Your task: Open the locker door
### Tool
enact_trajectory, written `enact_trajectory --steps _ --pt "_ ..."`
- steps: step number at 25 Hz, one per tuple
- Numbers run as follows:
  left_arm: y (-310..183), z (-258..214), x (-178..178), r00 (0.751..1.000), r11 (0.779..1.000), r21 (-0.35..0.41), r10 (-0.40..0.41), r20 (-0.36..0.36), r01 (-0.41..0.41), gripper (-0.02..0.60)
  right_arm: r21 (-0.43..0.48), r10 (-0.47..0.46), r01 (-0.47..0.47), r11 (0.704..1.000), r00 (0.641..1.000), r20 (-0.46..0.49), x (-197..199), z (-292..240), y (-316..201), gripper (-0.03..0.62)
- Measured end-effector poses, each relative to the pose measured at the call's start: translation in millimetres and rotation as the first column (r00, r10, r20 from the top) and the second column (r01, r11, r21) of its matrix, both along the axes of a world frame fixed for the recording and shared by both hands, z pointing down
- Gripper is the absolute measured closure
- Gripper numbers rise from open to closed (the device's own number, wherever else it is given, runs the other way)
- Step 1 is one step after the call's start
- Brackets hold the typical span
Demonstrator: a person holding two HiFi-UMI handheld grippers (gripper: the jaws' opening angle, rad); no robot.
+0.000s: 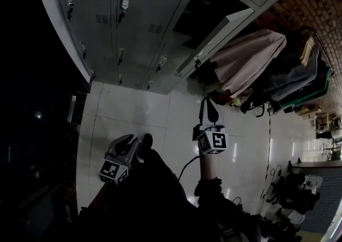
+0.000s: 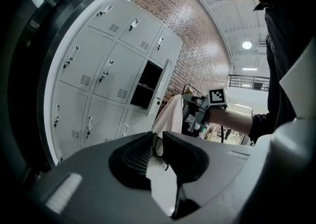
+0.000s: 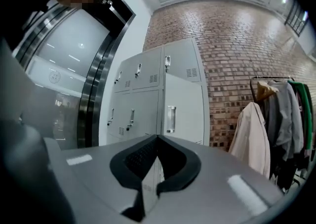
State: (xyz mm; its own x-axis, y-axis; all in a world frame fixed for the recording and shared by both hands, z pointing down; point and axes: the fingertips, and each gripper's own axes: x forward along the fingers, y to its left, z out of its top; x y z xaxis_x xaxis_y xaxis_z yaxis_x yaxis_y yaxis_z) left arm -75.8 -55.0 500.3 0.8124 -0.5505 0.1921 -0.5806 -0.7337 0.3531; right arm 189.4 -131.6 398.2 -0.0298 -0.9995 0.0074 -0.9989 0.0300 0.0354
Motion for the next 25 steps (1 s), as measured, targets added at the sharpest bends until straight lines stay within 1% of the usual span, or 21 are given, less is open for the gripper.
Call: enact_trajectory --steps 3,6,11,15,17,20,23,25 --pt "15 0 5 1.0 1.0 -0.019 0.004 -0.002 -0.004 0.502 -0.011 -0.019 0.02 1.0 0.999 0.032 -19 8 30 0.592" --pt "25 6 10 1.0 0.999 -0.039 -0.006 -0.005 0.006 0.501 -0.031 -0.044 0.046 0.998 0.998 0.044 -41 8 55 0.592" --pt "50 15 18 1.0 0.999 -0.043 0.0 0.015 0.001 0.502 -0.008 -0.04 0.041 0.999 0.999 0.035 -60 -4 111 0.592" --pt "84 27 31 0.999 0.999 -0.034 0.003 0.034 -0.002 0.501 0.0 -0.078 0.078 0.997 0.997 0.019 -70 1 169 0.592" --pt "111 26 43 0.999 1.0 -0.016 0.024 0.04 -0.023 0.502 -0.003 -0.078 0.078 0.997 0.997 0.026 -67 7 207 0.592" --pt "168 16 59 0.998 0.999 0.014 0.043 0.036 -0.043 0.501 -0.013 -0.06 0.061 0.998 0.997 0.052 -56 14 275 0.592" --pt "232 1 69 0.999 0.998 0.042 0.044 0.02 -0.045 0.501 -0.008 -0.048 0.049 0.999 0.996 0.069 -46 15 345 0.592" --pt "268 -4 71 0.999 0.998 0.046 0.039 0.012 -0.039 0.502 -0.008 -0.047 0.048 0.999 0.996 0.079 -45 17 383 0.592"
